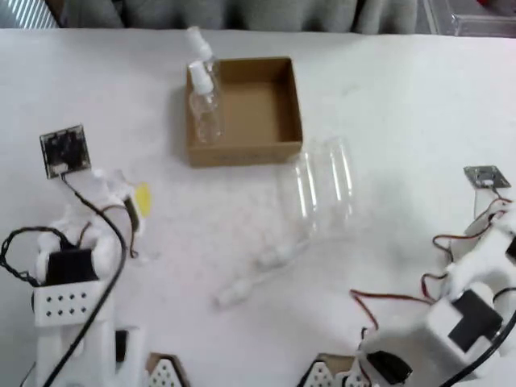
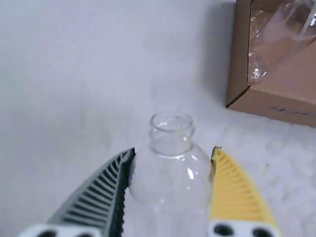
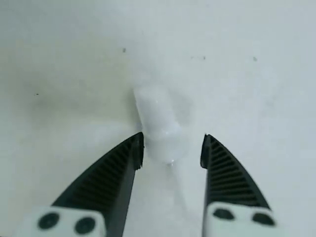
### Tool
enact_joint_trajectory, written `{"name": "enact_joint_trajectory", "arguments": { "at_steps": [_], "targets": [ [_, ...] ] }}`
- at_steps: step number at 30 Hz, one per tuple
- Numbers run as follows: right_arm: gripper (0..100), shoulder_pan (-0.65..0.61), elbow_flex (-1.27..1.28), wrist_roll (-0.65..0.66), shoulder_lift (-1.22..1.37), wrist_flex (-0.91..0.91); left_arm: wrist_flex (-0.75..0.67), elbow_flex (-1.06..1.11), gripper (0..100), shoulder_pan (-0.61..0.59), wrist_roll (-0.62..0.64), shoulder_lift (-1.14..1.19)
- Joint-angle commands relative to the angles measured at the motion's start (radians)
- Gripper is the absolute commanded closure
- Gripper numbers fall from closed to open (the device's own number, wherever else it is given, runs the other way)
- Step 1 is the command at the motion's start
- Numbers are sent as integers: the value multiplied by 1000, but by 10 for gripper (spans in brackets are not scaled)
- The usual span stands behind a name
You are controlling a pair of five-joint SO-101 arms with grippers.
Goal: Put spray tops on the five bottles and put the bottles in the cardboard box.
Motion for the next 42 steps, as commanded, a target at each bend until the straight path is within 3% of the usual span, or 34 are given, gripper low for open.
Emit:
{"name": "enact_joint_trajectory", "arguments": {
  "at_steps": [1,3,8,18,32,37,42],
  "targets": [
    [836,27,-176,-3,21,102,-31,-9,897,15,-15,-31],
    [836,45,-221,2,4,160,-32,-9,896,15,-18,-31],
    [836,68,-196,172,-79,248,-32,-9,895,15,-20,-31],
    [837,44,-143,376,-2,128,-34,-3,895,19,-23,-33],
    [843,1,-146,387,163,5,-34,0,895,18,-23,-33],
    [991,-1,-166,382,168,8,-34,0,895,18,-23,-36],
    [983,15,-249,377,94,147,-34,-5,896,81,-23,-39]
  ]
}}
